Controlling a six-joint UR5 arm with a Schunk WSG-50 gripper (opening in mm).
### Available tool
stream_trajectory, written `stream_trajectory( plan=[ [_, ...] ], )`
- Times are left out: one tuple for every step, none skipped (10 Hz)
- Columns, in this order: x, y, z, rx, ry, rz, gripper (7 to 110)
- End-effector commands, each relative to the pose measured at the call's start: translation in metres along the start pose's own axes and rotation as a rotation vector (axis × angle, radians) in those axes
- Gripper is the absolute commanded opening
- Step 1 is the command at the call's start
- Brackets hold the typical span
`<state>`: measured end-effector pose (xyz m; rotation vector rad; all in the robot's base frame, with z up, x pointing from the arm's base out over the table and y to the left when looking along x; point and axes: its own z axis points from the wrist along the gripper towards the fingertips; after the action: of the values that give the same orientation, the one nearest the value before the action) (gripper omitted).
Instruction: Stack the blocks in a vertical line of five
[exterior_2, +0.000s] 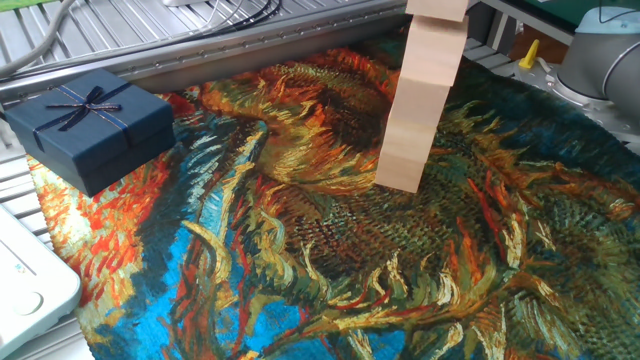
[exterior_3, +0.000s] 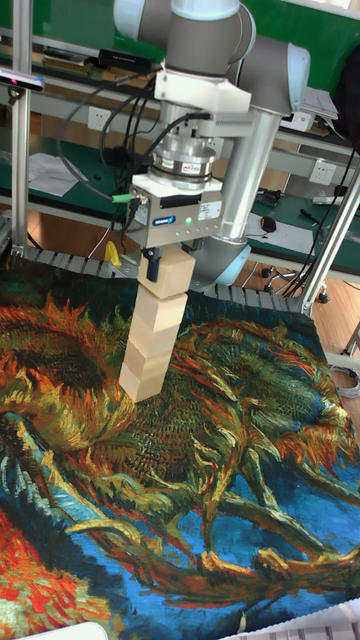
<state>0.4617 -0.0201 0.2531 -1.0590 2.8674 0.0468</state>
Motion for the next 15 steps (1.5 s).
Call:
stream_trajectory(
  plan=[
    [-0.002,0.001,0.006,0.0,0.007,0.004,7],
    [-0.001,0.003,0.007,-0.002,0.006,0.009,7],
    [0.001,0.003,0.008,0.003,0.01,0.013,7],
    [0.001,0.005,0.008,-0.005,0.007,0.015,7],
    [-0.001,0.008,0.007,-0.014,0.001,0.016,7],
    [0.0,0.009,0.005,-0.015,0.005,0.019,7],
    [-0.001,0.01,0.004,-0.017,0.001,0.02,7],
    [-0.002,0.01,0.004,-0.017,-0.001,0.021,7],
    [-0.002,0.009,0.004,-0.014,-0.001,0.019,7],
    [-0.001,0.008,0.005,-0.013,0.0,0.017,7],
    [0.001,0.007,0.005,-0.013,0.008,0.015,7],
    [0.007,0.005,0.007,-0.01,0.023,0.012,7],
    [0.008,0.006,0.009,-0.019,0.021,0.008,7],
    [0.011,0.007,0.01,-0.02,0.028,0.006,7],
    [0.011,0.008,0.011,-0.02,0.028,0.009,7]
  ],
)
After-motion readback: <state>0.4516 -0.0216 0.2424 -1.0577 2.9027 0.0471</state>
